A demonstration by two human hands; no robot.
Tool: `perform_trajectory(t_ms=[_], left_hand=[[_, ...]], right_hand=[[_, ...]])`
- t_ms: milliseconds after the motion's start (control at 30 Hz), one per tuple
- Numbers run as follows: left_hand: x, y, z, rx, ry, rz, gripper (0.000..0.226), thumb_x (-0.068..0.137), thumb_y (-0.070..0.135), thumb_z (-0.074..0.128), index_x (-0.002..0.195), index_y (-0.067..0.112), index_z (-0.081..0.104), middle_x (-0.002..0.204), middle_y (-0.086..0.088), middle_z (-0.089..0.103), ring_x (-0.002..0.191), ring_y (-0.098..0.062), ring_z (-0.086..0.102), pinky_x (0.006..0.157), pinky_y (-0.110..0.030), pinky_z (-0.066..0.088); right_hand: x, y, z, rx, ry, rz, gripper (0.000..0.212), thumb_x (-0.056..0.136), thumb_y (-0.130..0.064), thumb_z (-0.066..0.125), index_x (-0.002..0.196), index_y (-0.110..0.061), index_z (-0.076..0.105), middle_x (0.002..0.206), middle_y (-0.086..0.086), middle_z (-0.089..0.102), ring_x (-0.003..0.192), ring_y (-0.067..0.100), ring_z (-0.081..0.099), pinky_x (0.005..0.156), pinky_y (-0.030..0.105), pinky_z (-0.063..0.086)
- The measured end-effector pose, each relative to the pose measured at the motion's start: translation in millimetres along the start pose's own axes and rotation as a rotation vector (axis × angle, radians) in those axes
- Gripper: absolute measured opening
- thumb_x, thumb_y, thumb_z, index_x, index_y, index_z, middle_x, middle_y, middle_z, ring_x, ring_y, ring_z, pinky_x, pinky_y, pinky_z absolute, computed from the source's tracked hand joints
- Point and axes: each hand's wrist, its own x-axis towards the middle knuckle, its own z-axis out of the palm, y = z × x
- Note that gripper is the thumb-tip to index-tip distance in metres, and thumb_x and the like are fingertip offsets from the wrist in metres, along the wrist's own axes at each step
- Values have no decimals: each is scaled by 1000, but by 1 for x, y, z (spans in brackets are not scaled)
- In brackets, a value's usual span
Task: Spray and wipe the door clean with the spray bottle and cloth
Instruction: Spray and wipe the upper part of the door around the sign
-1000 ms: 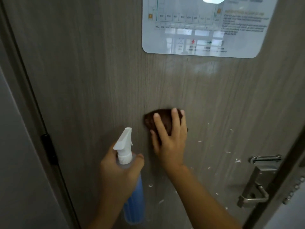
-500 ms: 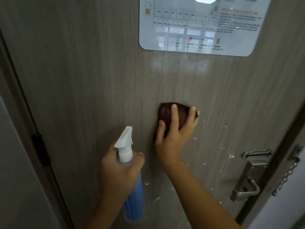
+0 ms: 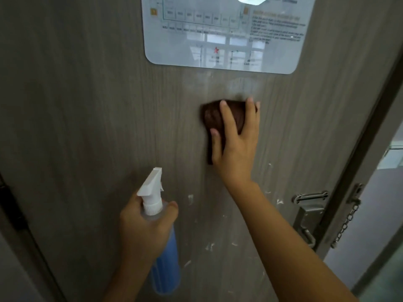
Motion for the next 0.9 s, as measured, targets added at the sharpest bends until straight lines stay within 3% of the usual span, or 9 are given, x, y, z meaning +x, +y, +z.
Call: perform_trajectory(t_ms=[133, 233, 333, 467, 600, 767, 900], left_hand=[[-10, 14, 23, -49, -28, 14, 31, 63, 41, 78, 78, 17, 65, 71, 4, 71, 59, -8, 67, 53, -14, 50], [-18, 22, 48, -70, -98, 34, 24, 66, 33, 80, 78, 19, 64, 68, 5, 69, 57, -8, 65, 53, -17, 50], [-23, 31, 75, -60, -152, 34, 31, 64, 46, 76, 71, 19, 61, 62, 4, 66, 53, -10, 63, 50, -26, 52], [-31, 40, 111, -33, -219, 33, 31, 65, 46, 73, 66, 18, 59, 58, 3, 64, 49, -10, 62, 47, -29, 51], [-45, 44, 143, -15, -251, -25, 33, 62, 49, 69, 74, 19, 62, 60, 2, 63, 52, -12, 61, 52, -37, 53], [-63, 48, 175, 5, -287, -32, 41, 61, 49, 67, 87, 17, 66, 66, -3, 65, 59, -25, 65, 57, -49, 56], [-74, 51, 199, -3, -295, -38, 39, 62, 49, 67, 89, 20, 67, 70, -2, 66, 58, -21, 64, 56, -41, 55]], right_hand=[[14, 30, -18, -65, -26, -105, 45, 108, -31, 56, 150, -17, 53, 161, 29, 29, 152, 49, 23, 124, 53, 27], [8, 71, -40, -111, -15, -77, 46, 108, -31, 55, 151, -17, 50, 162, 29, 27, 152, 49, 23, 122, 56, 29], [-1, 106, -60, -109, -37, 6, 47, 108, -29, 55, 152, -14, 49, 163, 29, 22, 153, 48, 20, 123, 56, 28], [-4, 144, -81, -132, -110, -70, 48, 108, -29, 53, 154, -18, 44, 165, 27, 19, 155, 46, 17, 126, 48, 21], [-7, 174, -99, -115, -166, -102, 49, 108, -28, 53, 155, -19, 43, 166, 24, 15, 157, 44, 12, 127, 45, 17], [-12, 209, -118, -91, -241, -135, 49, 107, -26, 53, 155, -20, 42, 167, 24, 15, 157, 42, 9, 126, 54, 21], [-22, 225, -125, -61, -244, -115, 48, 106, -23, 53, 153, -17, 45, 166, 27, 16, 157, 43, 10, 126, 57, 21]])
